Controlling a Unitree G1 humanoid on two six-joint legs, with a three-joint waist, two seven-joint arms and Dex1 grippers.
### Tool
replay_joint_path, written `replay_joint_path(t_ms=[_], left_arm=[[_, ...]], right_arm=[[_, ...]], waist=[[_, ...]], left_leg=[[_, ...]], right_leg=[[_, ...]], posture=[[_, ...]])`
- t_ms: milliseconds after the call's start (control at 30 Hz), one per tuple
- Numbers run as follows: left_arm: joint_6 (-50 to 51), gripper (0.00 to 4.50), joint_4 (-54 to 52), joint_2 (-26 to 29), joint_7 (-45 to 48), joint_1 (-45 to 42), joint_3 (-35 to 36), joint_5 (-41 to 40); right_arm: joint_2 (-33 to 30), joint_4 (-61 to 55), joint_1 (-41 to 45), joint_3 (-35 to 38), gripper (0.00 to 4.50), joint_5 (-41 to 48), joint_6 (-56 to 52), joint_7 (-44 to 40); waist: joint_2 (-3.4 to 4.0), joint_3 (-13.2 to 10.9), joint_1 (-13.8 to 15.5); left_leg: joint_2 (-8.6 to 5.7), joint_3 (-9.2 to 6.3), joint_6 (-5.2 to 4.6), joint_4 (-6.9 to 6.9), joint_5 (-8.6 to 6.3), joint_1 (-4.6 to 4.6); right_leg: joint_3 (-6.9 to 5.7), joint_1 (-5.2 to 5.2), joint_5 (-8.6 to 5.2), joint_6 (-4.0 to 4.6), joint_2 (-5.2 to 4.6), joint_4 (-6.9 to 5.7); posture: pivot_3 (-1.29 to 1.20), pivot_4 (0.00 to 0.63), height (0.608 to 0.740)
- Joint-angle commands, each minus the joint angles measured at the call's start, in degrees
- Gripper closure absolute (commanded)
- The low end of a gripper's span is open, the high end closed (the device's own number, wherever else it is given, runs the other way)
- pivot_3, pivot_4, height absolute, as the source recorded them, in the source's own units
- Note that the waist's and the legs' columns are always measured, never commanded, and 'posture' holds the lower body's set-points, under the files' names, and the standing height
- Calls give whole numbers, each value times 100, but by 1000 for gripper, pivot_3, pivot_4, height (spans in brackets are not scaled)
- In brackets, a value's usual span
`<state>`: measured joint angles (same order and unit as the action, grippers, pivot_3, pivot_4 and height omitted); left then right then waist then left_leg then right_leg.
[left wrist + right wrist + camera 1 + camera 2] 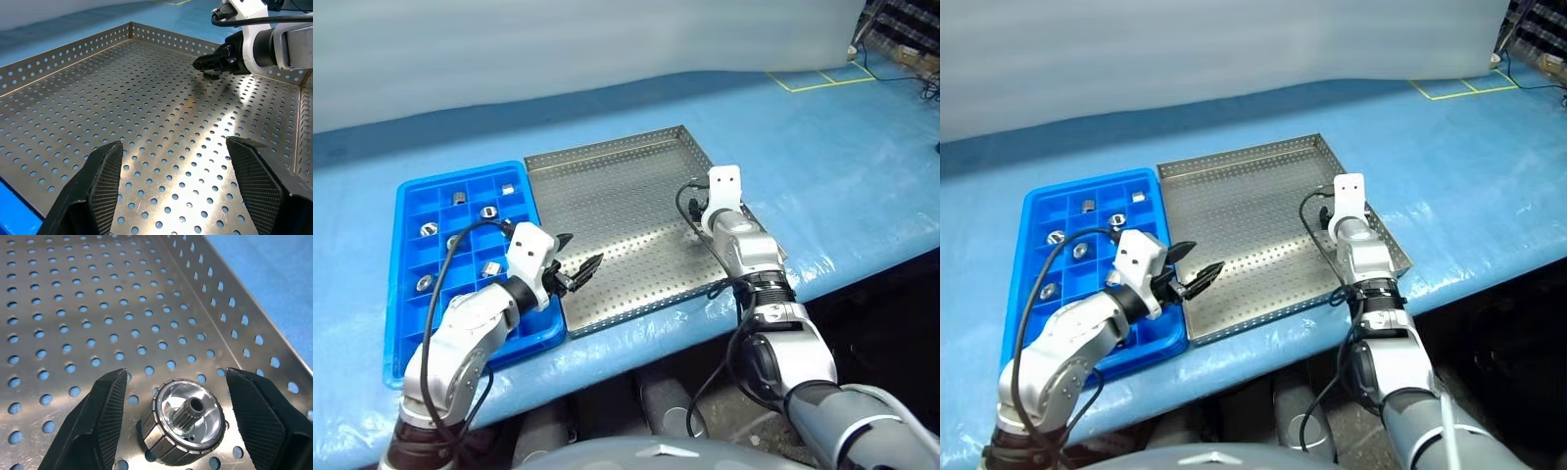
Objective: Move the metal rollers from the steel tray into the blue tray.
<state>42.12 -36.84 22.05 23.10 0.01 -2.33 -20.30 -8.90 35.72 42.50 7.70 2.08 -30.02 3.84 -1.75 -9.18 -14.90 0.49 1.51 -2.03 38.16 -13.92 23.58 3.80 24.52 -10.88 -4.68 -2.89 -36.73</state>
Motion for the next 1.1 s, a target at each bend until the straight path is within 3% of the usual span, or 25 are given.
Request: replay_joint_path(t_ms=[33, 133, 333, 500, 633, 733, 867, 1100], left_arm=[[-120, 858, -167, 2, -67, 49, 56, 2], [-144, 824, -169, 17, -105, 71, 55, 19], [-163, 810, -151, 36, -129, 62, 45, 28], [-175, 810, -69, 79, -166, 1, 64, 65], [-221, 810, -64, 183, -291, -25, 360, 136], [-203, 810, -29, 269, -629, -17, 1000, 332], [-141, 810, -8, 444, -987, 126, 1656, 640], [-20, 810, -292, 912, -662, 756, 1873, 778]], right_arm=[[55, 177, 230, 236, 1127, 123, 179, 223], [118, 301, 261, 341, 1309, 213, 255, 313], [159, 270, 260, 425, 2782, 329, 301, 373], [218, -4, 144, 419, 2774, 421, 244, 253], [340, -852, -128, 303, 2774, 646, 109, -129], [394, -2609, -763, -509, 2774, 1063, -545, -1208], [405, -4508, -1433, -1371, 2774, 1710, -1465, -2034], [269, -5537, -1545, -2500, 2774, 1954, -1948, -2714]], waist=[[1, 0, 10], [1, 0, 28], [1, 0, 33], [2, 0, 33], [7, -3, 38], [17, -10, 61], [20, -11, 124], [14, -9, 413]], left_leg=[[0, 0, 0, 0, 0, 0], [0, 0, 0, 0, 0, 0], [0, 0, 0, 0, 0, 0], [0, 0, 0, 0, 0, 0], [2, 0, 0, -4, 0, 0], [7, -2, 0, -7, 0, 2], [26, -10, 2, -17, -1, -1], [26, -15, 8, -13, -3, 1]], right_leg=[[0, 0, 0, 0, 0, 0], [1, -1, 1, -1, 0, 1], [1, -1, 1, -1, 0, 2], [0, -1, 1, -1, 0, 2], [1, 1, 0, -1, 2, 2], [1, 6, 0, -1, 7, 1], [1, 12, -6, 10, 29, -2], [-14, 11, -15, 26, 17, 2]], posture=[[-204, 150, 740], [-200, 150, 740], [-203, 150, 740], [-204, 150, 740], [-189, 150, 740], [-161, 150, 740], [-139, 150, 740], [-108, 150, 740]])
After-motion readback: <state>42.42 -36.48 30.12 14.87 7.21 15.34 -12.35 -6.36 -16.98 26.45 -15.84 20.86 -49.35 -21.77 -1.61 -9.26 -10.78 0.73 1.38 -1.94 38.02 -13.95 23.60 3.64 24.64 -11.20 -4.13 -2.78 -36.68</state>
